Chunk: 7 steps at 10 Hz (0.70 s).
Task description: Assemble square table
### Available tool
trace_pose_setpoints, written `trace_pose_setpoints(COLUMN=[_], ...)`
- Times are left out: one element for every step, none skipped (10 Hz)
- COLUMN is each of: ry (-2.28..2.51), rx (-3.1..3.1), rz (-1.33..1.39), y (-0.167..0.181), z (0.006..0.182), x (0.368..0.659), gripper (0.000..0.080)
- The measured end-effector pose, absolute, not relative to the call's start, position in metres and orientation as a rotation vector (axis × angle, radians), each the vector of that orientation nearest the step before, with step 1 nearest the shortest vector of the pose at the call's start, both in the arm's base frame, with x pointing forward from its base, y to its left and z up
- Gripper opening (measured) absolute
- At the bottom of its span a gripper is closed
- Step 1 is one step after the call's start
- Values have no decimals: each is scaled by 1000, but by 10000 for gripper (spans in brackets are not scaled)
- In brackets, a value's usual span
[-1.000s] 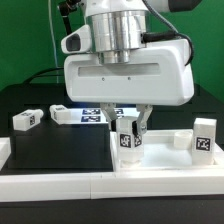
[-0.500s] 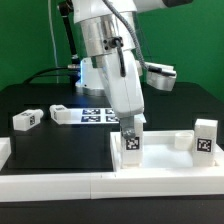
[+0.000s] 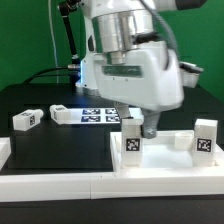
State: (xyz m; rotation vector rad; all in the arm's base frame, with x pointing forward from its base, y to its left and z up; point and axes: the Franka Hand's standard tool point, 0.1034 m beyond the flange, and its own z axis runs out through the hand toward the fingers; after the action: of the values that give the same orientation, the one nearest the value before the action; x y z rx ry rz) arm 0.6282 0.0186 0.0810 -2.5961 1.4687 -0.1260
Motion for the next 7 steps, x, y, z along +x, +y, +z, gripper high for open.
trace_pose_setpoints(ry=[1429, 1340, 1243, 1019, 701, 508, 288], rx=[-2621, -2671, -2723, -2832, -2957, -3011, -3059], rz=[-129, -137, -146, -164, -186, -187, -176], y=[17, 17, 16, 14, 8, 6, 7], z=[81, 80, 80, 80, 80, 79, 78], x=[628, 628, 628, 628, 628, 627, 625], gripper=[635, 635, 647, 649, 649, 649, 649])
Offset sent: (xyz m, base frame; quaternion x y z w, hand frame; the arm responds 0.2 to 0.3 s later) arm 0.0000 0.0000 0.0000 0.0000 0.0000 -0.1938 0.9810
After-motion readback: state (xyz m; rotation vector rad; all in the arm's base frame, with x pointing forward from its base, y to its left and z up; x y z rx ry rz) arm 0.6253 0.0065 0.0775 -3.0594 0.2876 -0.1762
